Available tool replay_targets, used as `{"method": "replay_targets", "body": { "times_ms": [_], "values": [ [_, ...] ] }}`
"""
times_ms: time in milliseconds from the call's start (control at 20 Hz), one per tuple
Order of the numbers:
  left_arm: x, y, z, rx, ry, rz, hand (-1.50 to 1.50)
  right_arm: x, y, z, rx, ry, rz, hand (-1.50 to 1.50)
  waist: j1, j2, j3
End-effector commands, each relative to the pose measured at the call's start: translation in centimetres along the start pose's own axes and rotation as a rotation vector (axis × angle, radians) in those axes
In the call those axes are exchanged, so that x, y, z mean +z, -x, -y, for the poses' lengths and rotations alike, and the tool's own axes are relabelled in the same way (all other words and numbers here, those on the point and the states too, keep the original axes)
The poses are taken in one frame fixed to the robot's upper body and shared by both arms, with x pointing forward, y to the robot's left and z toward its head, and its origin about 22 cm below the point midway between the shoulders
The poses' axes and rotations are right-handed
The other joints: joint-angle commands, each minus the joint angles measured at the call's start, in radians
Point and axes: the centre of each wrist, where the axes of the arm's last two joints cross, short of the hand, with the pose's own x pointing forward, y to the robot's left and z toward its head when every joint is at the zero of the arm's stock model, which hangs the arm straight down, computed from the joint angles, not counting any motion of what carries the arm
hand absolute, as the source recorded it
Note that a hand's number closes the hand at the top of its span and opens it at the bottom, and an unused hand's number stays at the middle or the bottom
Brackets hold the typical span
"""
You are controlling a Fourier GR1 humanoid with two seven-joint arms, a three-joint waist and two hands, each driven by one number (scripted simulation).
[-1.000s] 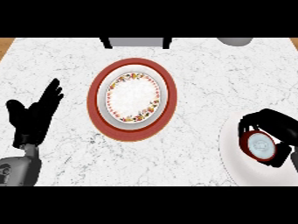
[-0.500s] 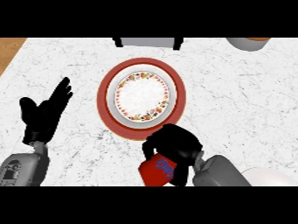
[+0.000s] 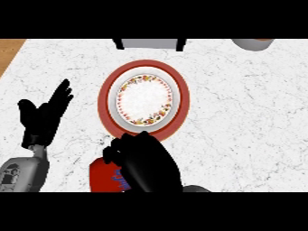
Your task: Pick the can from the plate and place it in the plate
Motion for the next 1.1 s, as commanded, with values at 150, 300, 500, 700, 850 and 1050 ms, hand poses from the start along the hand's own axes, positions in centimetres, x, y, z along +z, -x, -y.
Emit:
{"method": "replay_targets", "body": {
  "times_ms": [150, 300, 500, 700, 850, 1050],
  "values": [
    [-0.2, 0.1, 0.8, 0.000, -0.005, 0.011, 0.00, -1.5, -3.8, 0.5, -0.086, 0.227, -0.196, 1.50, 0.005, 0.012, 0.000],
    [-0.3, -0.4, 0.9, 0.013, -0.008, 0.007, 0.00, -4.4, -3.3, 1.4, -0.086, 0.252, -0.290, 1.50, 0.001, 0.015, 0.000],
    [-0.8, -1.1, -0.9, 0.005, -0.012, 0.023, 0.00, -8.0, -1.7, 1.8, -0.112, 0.301, -0.347, 1.50, -0.005, 0.018, 0.000],
    [0.4, -0.7, -0.8, 0.014, -0.002, 0.011, 0.00, -9.2, 0.3, 0.8, -0.104, 0.315, -0.403, 1.50, -0.015, 0.015, 0.001],
    [0.0, 0.7, 0.9, 0.024, -0.029, 0.002, 0.00, -10.1, 2.3, 0.5, -0.087, 0.280, -0.390, 1.50, -0.027, 0.016, 0.001],
    [0.6, -0.4, 1.3, 0.002, -0.028, 0.023, 0.00, -11.6, 6.3, 0.0, 0.003, 0.206, -0.441, 1.50, -0.022, 0.017, 0.001]
  ]
}}
